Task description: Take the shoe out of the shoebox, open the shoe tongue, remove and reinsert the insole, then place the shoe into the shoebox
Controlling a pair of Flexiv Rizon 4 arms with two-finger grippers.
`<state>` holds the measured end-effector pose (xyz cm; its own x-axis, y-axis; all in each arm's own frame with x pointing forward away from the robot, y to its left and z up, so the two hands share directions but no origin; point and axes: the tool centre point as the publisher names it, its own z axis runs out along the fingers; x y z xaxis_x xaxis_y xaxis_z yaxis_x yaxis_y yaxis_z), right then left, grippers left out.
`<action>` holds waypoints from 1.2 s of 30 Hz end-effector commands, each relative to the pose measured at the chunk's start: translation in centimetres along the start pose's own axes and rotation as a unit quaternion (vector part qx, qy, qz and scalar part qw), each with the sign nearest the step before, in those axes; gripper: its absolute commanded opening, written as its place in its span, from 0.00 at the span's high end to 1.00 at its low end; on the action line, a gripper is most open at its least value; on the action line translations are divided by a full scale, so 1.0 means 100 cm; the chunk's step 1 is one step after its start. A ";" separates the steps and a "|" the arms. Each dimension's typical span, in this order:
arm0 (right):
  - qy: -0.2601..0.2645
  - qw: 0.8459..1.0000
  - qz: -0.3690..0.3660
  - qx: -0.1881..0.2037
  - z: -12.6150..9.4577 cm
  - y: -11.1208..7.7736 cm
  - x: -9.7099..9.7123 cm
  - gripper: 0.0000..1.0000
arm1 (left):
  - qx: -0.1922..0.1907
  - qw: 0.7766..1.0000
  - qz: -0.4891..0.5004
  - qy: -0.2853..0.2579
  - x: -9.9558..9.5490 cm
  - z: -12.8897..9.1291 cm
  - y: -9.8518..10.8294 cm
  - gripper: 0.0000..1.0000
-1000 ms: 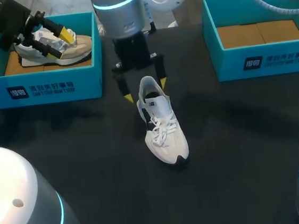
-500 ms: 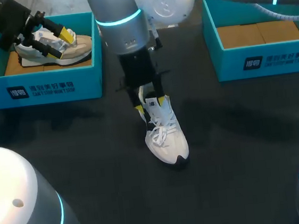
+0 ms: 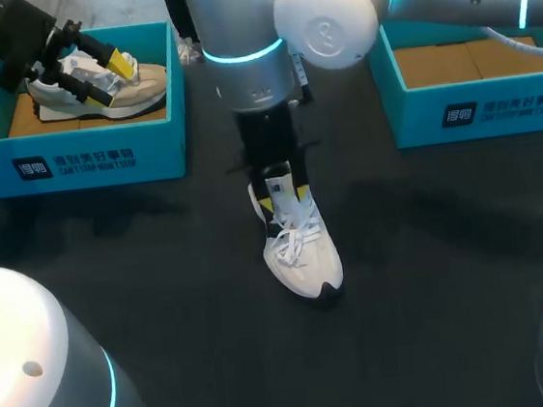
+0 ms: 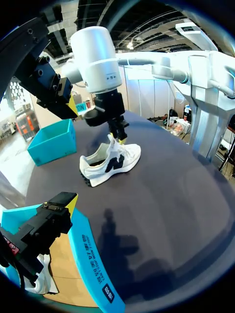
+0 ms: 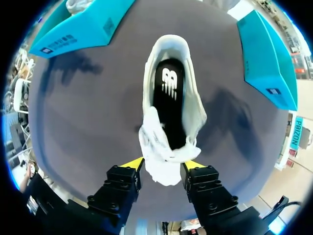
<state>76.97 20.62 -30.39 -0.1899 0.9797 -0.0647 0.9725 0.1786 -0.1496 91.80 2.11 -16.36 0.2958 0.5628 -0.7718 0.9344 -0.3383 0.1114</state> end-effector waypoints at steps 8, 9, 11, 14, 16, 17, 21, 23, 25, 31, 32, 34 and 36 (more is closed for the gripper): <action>0.000 1.000 -0.020 0.005 0.023 0.038 -0.013 0.54 | 0.000 1.000 0.000 0.002 0.000 0.000 0.000 0.00; -0.003 1.000 -0.022 0.005 0.025 0.040 -0.015 0.55 | 0.000 1.000 0.000 0.002 0.000 0.000 0.000 0.00; -0.005 1.000 -0.025 0.007 0.026 0.041 -0.016 0.55 | 0.000 1.000 0.000 0.002 0.000 0.000 0.000 0.00; -0.021 0.999 -0.026 0.002 0.016 0.038 -0.016 0.55 | 0.000 1.000 0.000 0.002 0.000 0.000 0.000 0.00; -0.024 0.999 -0.027 -0.002 0.008 0.032 -0.016 0.54 | 0.000 1.000 0.000 0.002 0.000 0.000 0.000 0.00; -0.026 0.999 -0.027 -0.003 0.004 0.029 -0.015 0.53 | 0.000 1.000 0.000 0.002 0.000 0.000 0.000 0.00; -0.035 0.999 -0.025 -0.008 -0.007 0.017 -0.011 0.51 | 0.000 1.000 0.000 0.002 0.000 0.000 0.000 0.00; -0.037 0.999 -0.023 -0.011 -0.009 0.014 -0.009 0.53 | 0.000 1.000 0.000 0.002 0.000 0.000 0.000 0.00; -0.038 0.999 -0.022 -0.011 -0.006 0.012 -0.008 0.54 | 0.000 1.000 0.000 0.002 0.000 0.000 0.000 0.00; -0.032 0.999 -0.020 -0.011 0.009 0.019 -0.009 0.64 | 0.000 1.000 0.000 0.002 0.000 0.000 0.000 0.00; -0.031 0.999 -0.020 -0.012 0.011 0.021 -0.009 0.67 | 0.000 1.000 0.000 0.002 0.000 0.000 0.000 0.00; -0.031 0.999 -0.018 -0.016 0.015 0.025 -0.010 0.73 | 0.000 1.000 0.000 0.002 0.000 0.000 0.000 0.00; -0.031 0.999 -0.018 -0.017 0.018 0.030 -0.012 0.78 | 0.000 1.000 0.000 0.002 0.000 0.000 0.000 0.00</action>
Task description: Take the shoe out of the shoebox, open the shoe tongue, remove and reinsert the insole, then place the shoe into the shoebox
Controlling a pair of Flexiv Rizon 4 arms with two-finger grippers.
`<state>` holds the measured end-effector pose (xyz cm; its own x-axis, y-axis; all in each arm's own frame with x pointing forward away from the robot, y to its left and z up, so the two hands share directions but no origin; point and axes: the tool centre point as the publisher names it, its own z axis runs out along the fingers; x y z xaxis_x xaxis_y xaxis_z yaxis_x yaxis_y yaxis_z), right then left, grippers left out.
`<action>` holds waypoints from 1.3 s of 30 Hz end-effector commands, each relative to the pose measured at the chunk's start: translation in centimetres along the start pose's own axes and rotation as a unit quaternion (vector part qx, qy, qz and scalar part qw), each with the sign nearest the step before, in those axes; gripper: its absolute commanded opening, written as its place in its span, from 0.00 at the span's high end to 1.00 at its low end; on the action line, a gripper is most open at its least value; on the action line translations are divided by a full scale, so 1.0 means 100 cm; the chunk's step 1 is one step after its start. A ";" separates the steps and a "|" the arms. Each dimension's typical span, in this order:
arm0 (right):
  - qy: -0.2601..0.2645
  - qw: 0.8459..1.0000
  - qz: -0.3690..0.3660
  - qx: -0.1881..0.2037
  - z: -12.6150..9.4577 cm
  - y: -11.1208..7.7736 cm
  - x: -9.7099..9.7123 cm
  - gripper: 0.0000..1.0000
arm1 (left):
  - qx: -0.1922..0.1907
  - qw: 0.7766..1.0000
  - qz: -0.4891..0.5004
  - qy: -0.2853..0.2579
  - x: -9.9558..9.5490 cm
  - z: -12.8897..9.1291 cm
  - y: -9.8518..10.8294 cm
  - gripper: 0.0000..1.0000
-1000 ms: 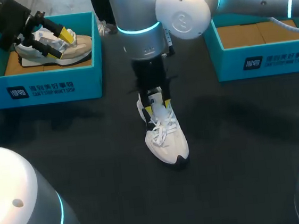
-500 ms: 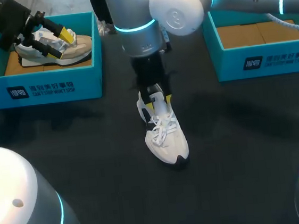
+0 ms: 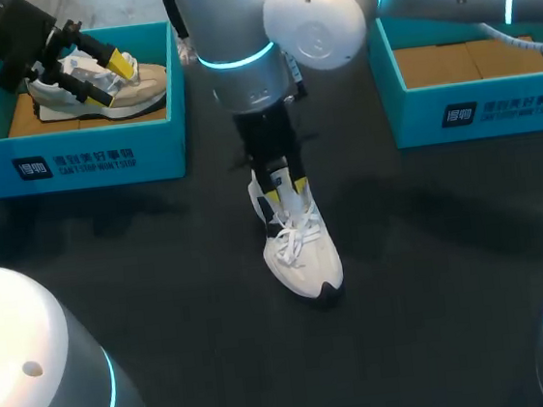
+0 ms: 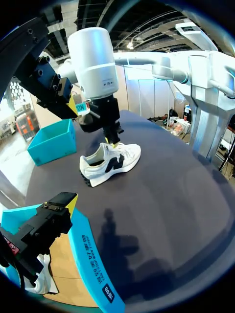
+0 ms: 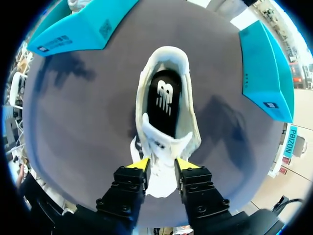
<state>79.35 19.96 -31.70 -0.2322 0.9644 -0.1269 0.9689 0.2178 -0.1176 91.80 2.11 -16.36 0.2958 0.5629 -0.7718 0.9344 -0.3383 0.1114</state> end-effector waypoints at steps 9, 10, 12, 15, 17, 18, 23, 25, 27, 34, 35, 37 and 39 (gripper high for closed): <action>-0.011 1.000 -0.011 -0.016 0.000 0.015 -0.007 0.78 | 0.000 1.000 0.000 0.002 0.000 0.000 0.000 0.00; -0.012 1.000 -0.015 -0.023 -0.003 0.015 -0.008 0.76 | 0.000 1.000 0.000 0.002 0.000 0.000 0.000 0.00; -0.019 0.998 -0.038 -0.049 -0.011 0.015 -0.009 0.71 | 0.000 1.000 0.000 0.002 0.000 0.000 0.000 0.00; 0.001 0.984 -0.139 -0.113 -0.020 0.020 -0.010 0.62 | 0.000 1.000 0.000 0.002 0.000 0.000 0.000 0.00; 0.004 0.969 -0.197 -0.150 -0.025 0.023 -0.009 0.58 | 0.000 1.000 0.000 0.002 0.000 0.000 0.000 0.00; 0.008 0.960 -0.229 -0.163 -0.028 0.025 -0.008 0.59 | 0.000 1.000 0.000 0.002 0.000 0.000 0.000 0.00; 0.024 0.902 -0.390 -0.184 -0.043 0.037 0.000 0.59 | 0.000 1.000 0.000 0.002 0.000 0.000 0.000 0.00; 0.028 0.878 -0.445 -0.173 -0.045 0.043 0.005 0.59 | 0.000 1.000 0.000 0.002 0.000 0.000 0.000 0.00; 0.039 0.849 -0.498 -0.169 -0.048 0.049 0.011 0.59 | 0.000 1.000 0.000 0.002 0.000 0.000 0.000 0.00; 0.026 0.790 -0.598 -0.133 -0.053 0.064 0.021 0.60 | 0.000 1.000 0.000 0.002 0.000 0.000 0.000 0.00; 0.025 0.786 -0.603 -0.133 -0.053 0.065 0.021 0.59 | 0.000 1.000 0.000 0.002 0.000 0.000 0.000 0.00; 0.015 0.781 -0.610 -0.131 -0.056 0.068 0.019 0.55 | 0.000 1.000 0.000 0.002 0.000 0.000 0.000 0.00; 0.004 0.777 -0.617 -0.126 -0.057 0.069 0.018 0.54 | 0.000 1.000 0.000 0.002 0.000 0.000 0.000 0.00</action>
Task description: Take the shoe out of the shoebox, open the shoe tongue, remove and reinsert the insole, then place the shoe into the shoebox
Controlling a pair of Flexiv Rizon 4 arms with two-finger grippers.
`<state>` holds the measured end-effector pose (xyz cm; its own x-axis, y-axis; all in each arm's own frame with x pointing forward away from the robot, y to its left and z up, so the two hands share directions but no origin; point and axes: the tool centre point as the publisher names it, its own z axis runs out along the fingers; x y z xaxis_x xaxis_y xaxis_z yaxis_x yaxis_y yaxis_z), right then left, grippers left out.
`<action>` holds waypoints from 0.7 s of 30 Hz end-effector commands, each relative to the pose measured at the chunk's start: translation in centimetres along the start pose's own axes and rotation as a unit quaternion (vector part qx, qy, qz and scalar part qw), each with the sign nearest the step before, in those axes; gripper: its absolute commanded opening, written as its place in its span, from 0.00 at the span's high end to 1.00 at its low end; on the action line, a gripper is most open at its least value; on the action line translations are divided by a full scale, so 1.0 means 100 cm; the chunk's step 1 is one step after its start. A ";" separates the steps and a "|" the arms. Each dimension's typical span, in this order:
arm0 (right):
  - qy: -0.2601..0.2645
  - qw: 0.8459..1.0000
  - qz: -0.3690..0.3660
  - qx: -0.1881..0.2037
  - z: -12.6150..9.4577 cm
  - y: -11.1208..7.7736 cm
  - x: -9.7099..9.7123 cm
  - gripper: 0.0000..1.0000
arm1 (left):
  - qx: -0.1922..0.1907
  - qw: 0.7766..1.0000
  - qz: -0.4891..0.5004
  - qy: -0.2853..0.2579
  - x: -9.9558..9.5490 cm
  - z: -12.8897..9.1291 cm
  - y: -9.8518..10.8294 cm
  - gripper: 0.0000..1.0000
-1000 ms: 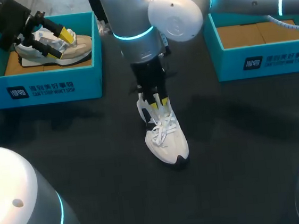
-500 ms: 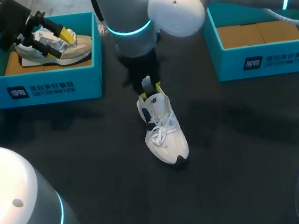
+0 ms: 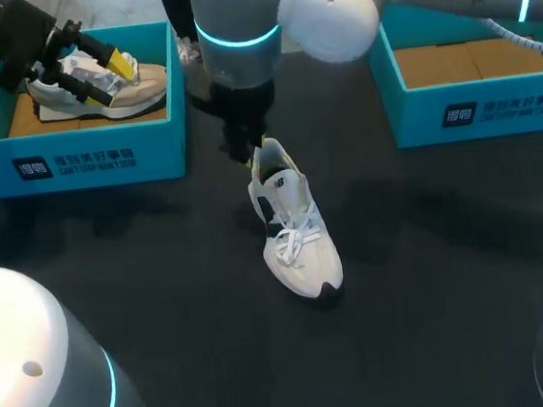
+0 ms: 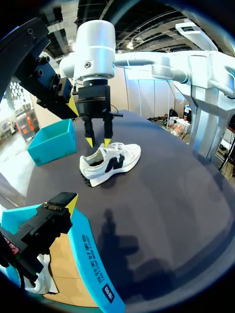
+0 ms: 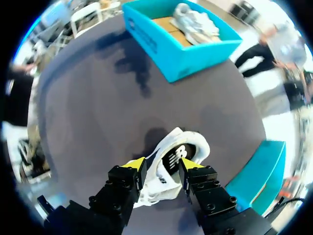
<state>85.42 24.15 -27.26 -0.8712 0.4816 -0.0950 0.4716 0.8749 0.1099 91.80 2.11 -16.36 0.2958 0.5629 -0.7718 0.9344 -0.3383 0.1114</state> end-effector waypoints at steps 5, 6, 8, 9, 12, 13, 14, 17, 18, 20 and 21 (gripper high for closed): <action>0.026 0.963 -0.266 0.021 0.000 0.003 -0.013 0.23 | 0.000 1.000 0.000 0.002 0.000 0.000 0.000 0.00; 0.026 0.963 -0.266 0.021 0.000 0.003 -0.013 0.00 | 0.000 1.000 0.000 0.002 0.000 0.000 0.000 0.00; 0.026 0.963 -0.266 0.021 0.000 0.003 -0.013 0.00 | 0.000 1.000 0.000 0.002 0.000 0.000 0.000 0.00; 0.026 0.963 -0.266 0.021 0.000 0.003 -0.013 0.00 | 0.000 1.000 0.000 0.002 0.000 0.000 0.000 0.00; 0.026 0.963 -0.266 0.021 0.000 0.003 -0.013 0.00 | 0.000 1.000 0.000 0.002 0.000 0.000 0.000 0.00; 0.026 0.963 -0.266 0.021 0.000 0.003 -0.013 0.00 | 0.000 1.000 0.000 0.002 0.000 0.000 0.000 0.00; 0.026 0.963 -0.266 0.021 0.000 0.003 -0.013 0.00 | 0.000 1.000 0.000 0.002 0.000 0.000 0.000 0.00; 0.026 0.963 -0.266 0.021 0.000 0.003 -0.013 0.00 | 0.000 1.000 0.000 0.002 0.000 0.000 0.000 0.00; 0.026 0.963 -0.266 0.021 0.000 0.003 -0.013 0.00 | 0.000 1.000 0.000 0.002 0.000 0.000 0.000 0.00; 0.026 0.963 -0.266 0.021 0.000 0.003 -0.013 0.00 | 0.000 1.000 0.000 0.002 0.000 0.000 0.000 0.00; 0.026 0.963 -0.266 0.021 0.000 0.003 -0.013 0.00 | 0.000 1.000 0.000 0.002 0.000 0.000 0.000 0.00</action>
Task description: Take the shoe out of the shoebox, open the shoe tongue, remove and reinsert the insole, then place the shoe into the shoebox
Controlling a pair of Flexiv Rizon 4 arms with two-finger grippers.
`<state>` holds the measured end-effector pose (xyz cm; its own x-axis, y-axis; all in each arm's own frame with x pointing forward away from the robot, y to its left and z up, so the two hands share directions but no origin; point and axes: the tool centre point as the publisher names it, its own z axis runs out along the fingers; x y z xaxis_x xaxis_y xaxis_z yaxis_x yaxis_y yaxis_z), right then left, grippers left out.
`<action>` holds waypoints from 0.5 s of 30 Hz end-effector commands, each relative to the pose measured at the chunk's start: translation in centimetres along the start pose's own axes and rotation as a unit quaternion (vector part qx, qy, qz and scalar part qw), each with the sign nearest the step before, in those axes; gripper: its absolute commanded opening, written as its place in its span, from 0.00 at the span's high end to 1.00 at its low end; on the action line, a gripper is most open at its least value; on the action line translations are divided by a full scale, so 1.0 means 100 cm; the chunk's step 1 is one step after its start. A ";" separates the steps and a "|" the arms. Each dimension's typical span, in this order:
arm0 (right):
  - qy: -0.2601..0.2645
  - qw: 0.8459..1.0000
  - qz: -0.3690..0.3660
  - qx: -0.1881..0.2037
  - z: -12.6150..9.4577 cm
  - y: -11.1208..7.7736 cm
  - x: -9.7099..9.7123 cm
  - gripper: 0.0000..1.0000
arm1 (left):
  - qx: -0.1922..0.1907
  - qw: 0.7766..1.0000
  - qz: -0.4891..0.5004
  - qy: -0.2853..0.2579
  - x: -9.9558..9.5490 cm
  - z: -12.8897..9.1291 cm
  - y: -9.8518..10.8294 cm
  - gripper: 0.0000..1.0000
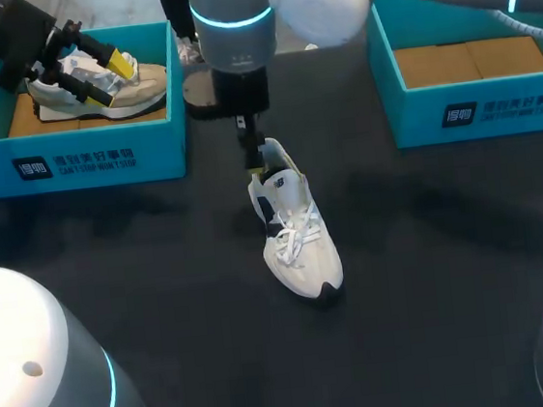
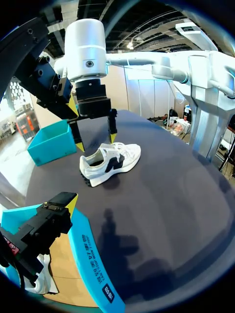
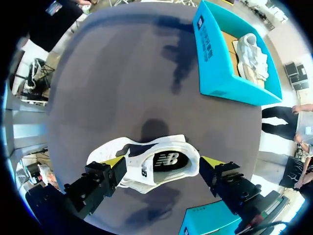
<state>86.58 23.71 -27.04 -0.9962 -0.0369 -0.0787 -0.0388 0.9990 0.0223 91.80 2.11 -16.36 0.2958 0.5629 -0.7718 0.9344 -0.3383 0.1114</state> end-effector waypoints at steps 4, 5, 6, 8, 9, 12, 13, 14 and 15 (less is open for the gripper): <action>0.001 1.000 -0.001 0.001 0.000 0.001 -0.001 0.00 | 0.000 1.000 0.000 0.002 0.000 0.000 0.000 0.00; 0.001 1.000 -0.001 0.001 0.000 0.001 -0.001 0.00 | 0.000 1.000 0.000 0.002 0.000 0.000 0.000 0.00; -0.007 1.000 -0.005 0.001 0.001 -0.001 -0.005 0.00 | 0.000 1.000 0.000 0.002 0.000 0.000 0.000 0.00; -0.007 1.000 -0.010 0.006 0.005 -0.007 -0.014 0.00 | 0.000 1.000 0.000 0.002 0.000 0.000 0.000 0.00; -0.010 1.000 -0.010 0.006 0.008 -0.010 -0.018 0.00 | 0.000 1.000 0.000 0.002 0.000 0.000 0.000 0.00; -0.016 0.999 -0.028 0.005 0.013 -0.016 -0.030 0.00 | 0.000 1.000 0.000 0.002 0.000 0.000 0.000 0.00; -0.014 0.999 -0.033 0.004 0.016 -0.017 -0.033 0.00 | 0.000 1.000 0.000 0.002 0.000 0.000 0.000 0.00; -0.014 0.999 -0.033 0.004 0.019 -0.019 -0.036 0.00 | 0.000 1.000 0.000 0.002 0.000 0.000 0.000 0.00; -0.016 0.999 -0.038 -0.001 0.022 -0.019 -0.039 0.00 | 0.000 1.000 0.000 0.002 0.000 0.000 0.000 0.00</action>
<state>89.88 22.29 -28.05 -0.9873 -0.1041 -0.1204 -0.1044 0.9945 -0.0034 91.80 2.11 -16.36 0.2958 0.5629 -0.7718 0.9344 -0.3383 0.1114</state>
